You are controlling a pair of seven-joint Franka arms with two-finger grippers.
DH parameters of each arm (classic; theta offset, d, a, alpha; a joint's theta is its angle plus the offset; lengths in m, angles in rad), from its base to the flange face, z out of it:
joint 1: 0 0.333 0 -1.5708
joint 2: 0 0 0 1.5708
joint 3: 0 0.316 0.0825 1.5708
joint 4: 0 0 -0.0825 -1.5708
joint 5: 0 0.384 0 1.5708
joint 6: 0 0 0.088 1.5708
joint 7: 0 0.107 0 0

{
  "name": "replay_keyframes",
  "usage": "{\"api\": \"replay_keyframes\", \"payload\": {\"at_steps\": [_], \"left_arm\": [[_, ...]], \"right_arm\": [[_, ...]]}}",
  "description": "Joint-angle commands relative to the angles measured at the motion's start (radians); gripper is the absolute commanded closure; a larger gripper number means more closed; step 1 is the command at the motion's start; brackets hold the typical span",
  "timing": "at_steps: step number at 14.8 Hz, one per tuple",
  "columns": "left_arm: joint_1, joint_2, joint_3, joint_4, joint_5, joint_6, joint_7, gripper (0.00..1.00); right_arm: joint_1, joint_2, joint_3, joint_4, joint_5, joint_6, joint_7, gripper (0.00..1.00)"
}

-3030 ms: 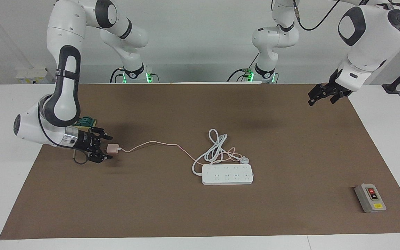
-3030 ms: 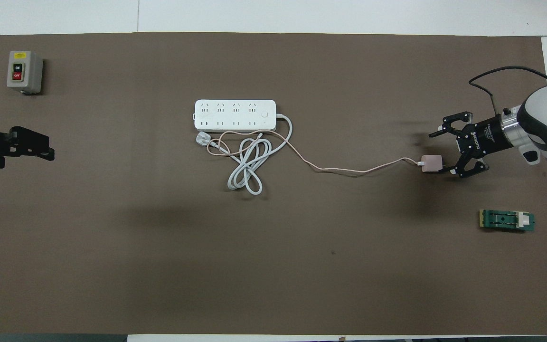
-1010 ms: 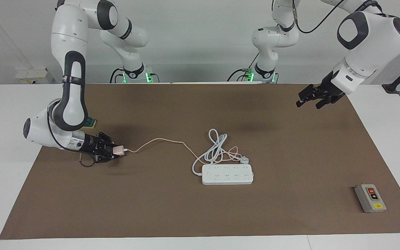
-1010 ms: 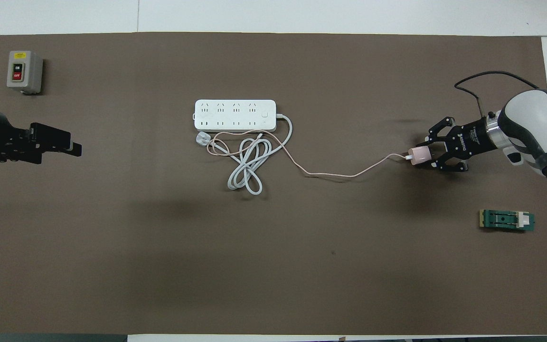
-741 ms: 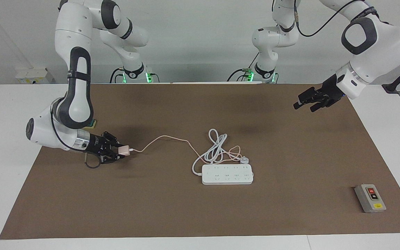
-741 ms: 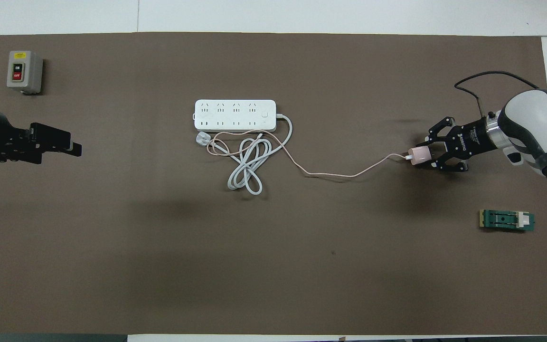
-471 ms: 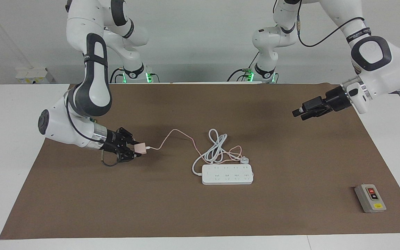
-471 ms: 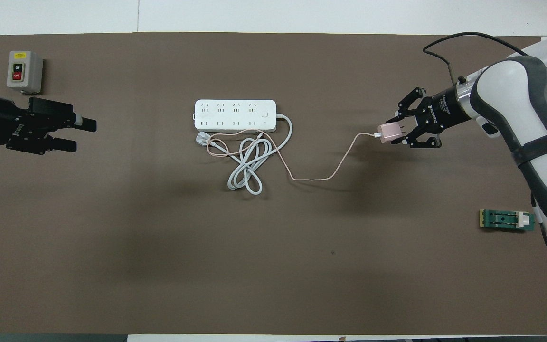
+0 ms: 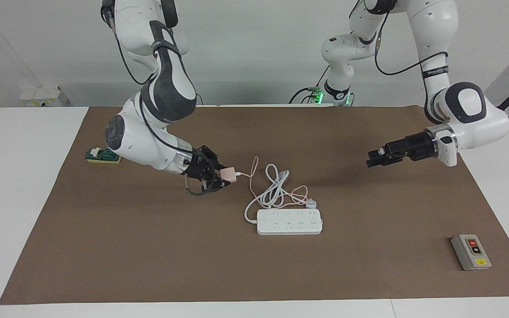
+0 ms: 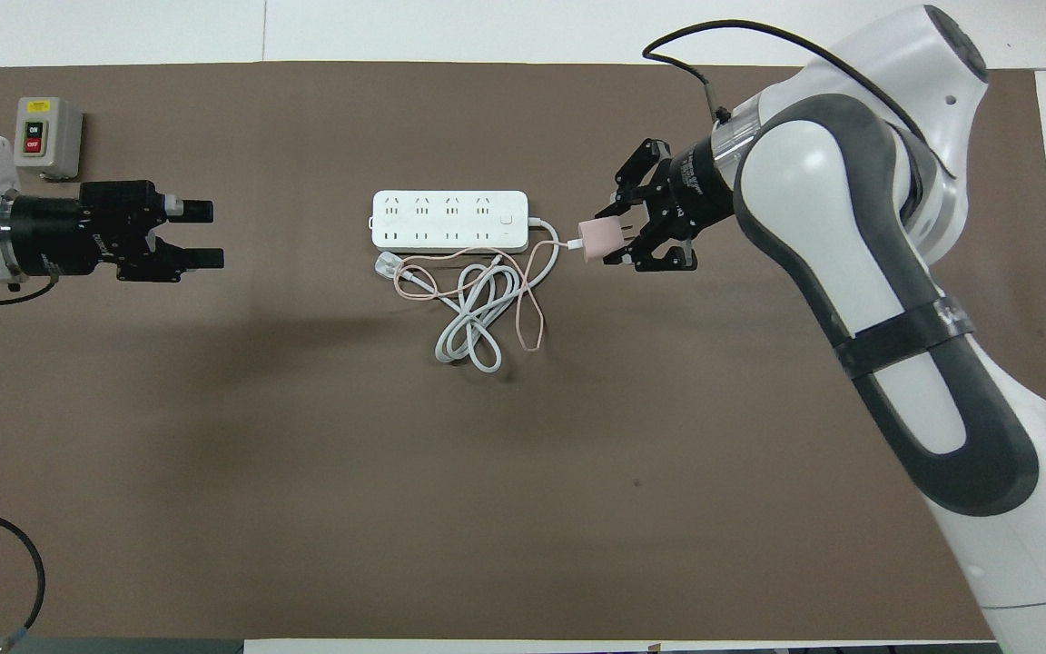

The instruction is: Plug charger into power strip

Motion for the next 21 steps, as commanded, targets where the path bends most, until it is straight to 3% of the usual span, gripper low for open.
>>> {"api": "replay_keyframes", "payload": {"at_steps": [1, 3, 10, 15, 21], "left_arm": [[-0.021, 0.066, -0.009, -0.007, -0.139, 0.012, 0.102, 0.00], [-0.058, 0.087, -0.012, -0.017, -0.187, 0.012, 0.226, 0.00], [-0.202, 0.035, -0.017, -0.183, -0.337, 0.035, 0.416, 0.00], [-0.231, 0.015, -0.023, -0.220, -0.383, -0.037, 0.492, 0.00], [-0.308, 0.008, -0.034, -0.240, -0.493, -0.005, 0.487, 0.00]], "right_arm": [[0.054, -0.008, -0.001, 0.011, 0.020, 0.042, 0.052, 1.00], [0.101, -0.008, -0.001, 0.012, 0.015, 0.079, 0.107, 1.00], [0.239, -0.005, -0.001, 0.011, 0.020, 0.260, 0.212, 1.00], [0.258, -0.004, -0.001, 0.011, 0.017, 0.269, 0.228, 1.00], [0.261, -0.004, -0.003, 0.009, 0.011, 0.268, 0.235, 1.00]]}}
